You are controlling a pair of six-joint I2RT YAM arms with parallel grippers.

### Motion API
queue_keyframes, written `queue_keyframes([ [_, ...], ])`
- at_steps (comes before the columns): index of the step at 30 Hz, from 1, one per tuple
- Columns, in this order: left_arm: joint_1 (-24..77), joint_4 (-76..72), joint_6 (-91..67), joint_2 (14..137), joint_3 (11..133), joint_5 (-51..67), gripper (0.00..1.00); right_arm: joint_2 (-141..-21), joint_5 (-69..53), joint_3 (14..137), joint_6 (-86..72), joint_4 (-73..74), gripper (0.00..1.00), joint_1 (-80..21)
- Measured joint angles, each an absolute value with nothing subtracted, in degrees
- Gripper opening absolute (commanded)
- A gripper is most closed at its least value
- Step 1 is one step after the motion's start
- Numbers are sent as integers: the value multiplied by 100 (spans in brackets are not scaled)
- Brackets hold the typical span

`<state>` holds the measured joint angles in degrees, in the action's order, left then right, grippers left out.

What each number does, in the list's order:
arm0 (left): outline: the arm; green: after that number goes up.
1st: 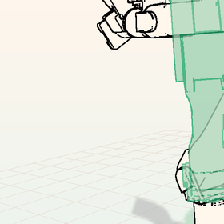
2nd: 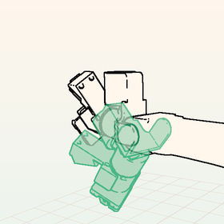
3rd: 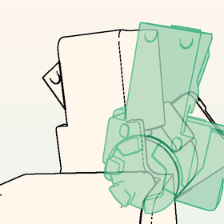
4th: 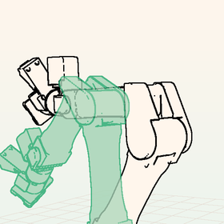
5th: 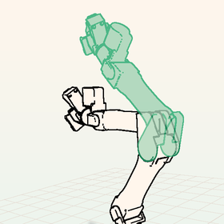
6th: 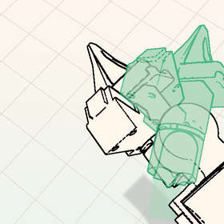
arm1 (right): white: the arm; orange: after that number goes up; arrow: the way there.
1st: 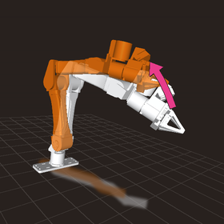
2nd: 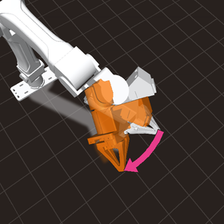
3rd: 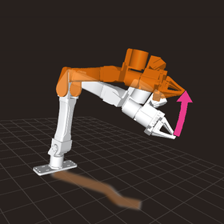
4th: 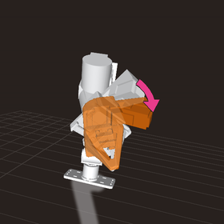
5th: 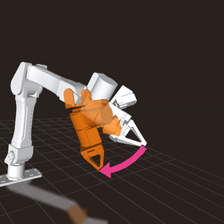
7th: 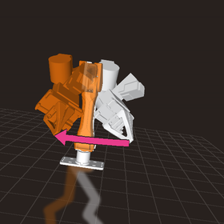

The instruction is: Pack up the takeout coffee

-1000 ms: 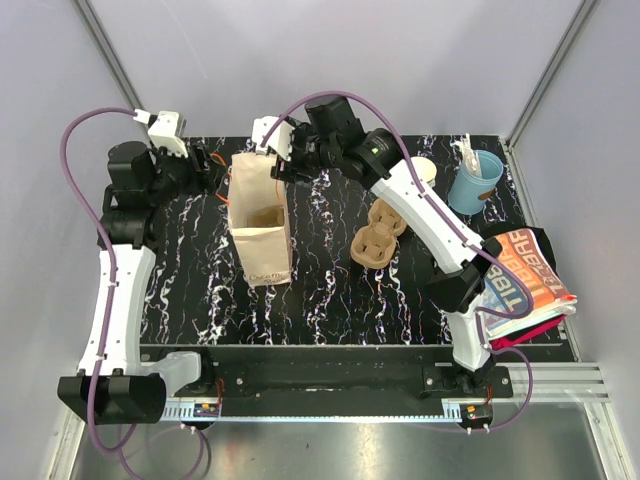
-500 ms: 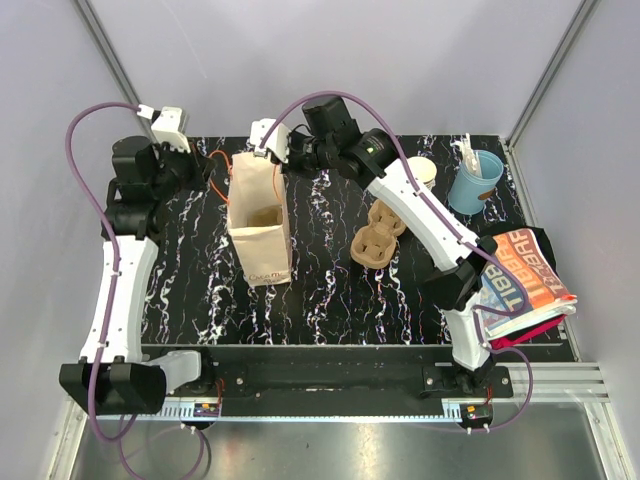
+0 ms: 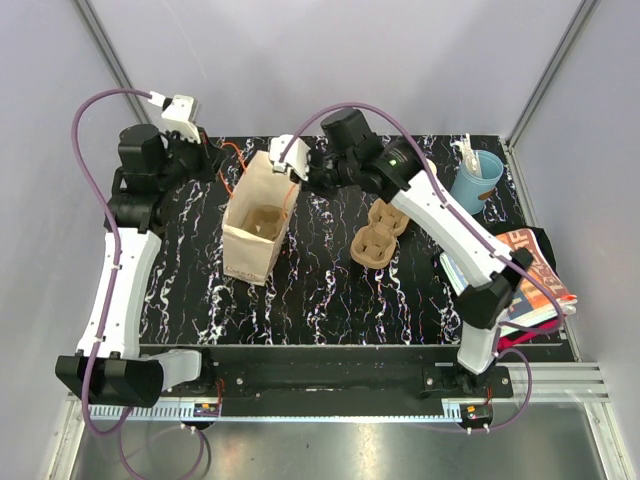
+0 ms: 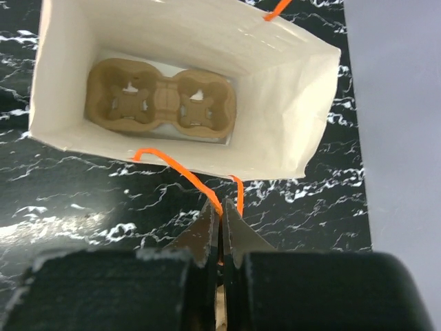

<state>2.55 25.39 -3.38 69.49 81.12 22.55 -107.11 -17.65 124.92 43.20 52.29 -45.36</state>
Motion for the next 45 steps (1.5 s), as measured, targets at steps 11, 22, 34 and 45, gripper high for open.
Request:
queue_keyframes([
  [11, 794, 2773, 3, 6949, 8128, 2423, 0, -9203, -2058, 10178, 3806, 5107, 0, -4644],
  [22, 1568, 3140, 646, 6899, 8130, 2630, 0, -8058, -2222, 7992, 3199, 4560, 0, -5054],
  [34, 2202, 3684, 1459, 6582, 8084, 3227, 0, -7293, -2928, 6842, 3175, 4466, 0, -5105],
  [45, 2674, 4558, 2290, 6569, 8047, 3892, 0, -6987, -3124, 5863, 3310, 4517, 0, -5231],
])
